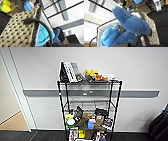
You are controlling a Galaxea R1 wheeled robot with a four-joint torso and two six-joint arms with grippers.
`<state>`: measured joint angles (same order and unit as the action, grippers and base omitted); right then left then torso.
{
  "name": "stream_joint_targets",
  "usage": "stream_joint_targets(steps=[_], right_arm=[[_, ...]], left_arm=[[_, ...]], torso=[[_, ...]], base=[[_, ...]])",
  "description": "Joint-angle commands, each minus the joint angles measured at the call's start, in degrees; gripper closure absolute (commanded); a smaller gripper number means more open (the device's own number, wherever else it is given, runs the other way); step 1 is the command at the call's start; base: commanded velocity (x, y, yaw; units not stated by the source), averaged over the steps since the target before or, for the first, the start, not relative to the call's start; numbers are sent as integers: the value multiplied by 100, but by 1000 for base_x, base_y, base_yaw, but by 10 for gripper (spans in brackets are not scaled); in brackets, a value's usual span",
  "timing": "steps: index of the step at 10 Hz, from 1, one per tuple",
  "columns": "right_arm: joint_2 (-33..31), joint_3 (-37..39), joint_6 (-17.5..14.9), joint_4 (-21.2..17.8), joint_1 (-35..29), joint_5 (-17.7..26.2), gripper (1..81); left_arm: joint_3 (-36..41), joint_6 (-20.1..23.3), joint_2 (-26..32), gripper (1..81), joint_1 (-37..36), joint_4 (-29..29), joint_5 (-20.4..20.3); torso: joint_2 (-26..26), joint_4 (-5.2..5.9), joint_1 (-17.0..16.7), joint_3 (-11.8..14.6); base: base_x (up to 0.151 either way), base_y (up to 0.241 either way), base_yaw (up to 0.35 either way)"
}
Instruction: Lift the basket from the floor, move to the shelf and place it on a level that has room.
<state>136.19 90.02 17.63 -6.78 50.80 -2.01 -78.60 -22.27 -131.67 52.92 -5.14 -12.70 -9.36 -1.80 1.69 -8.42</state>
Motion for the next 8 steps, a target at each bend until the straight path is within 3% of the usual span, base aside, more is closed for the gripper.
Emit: stream_joint_targets(steps=[1,8], right_arm=[[16,-512,-66,194,-829,-124,811],[-81,-644,-75,194,-821,-132,811]], left_arm=[[486,-32,35,811,-673,154,-382],[548,-23,35,811,-515,233,-390]], torso=[[0,0,0,0],[0,0,0,-7]], base=[[123,0,0],[123,0,0]])
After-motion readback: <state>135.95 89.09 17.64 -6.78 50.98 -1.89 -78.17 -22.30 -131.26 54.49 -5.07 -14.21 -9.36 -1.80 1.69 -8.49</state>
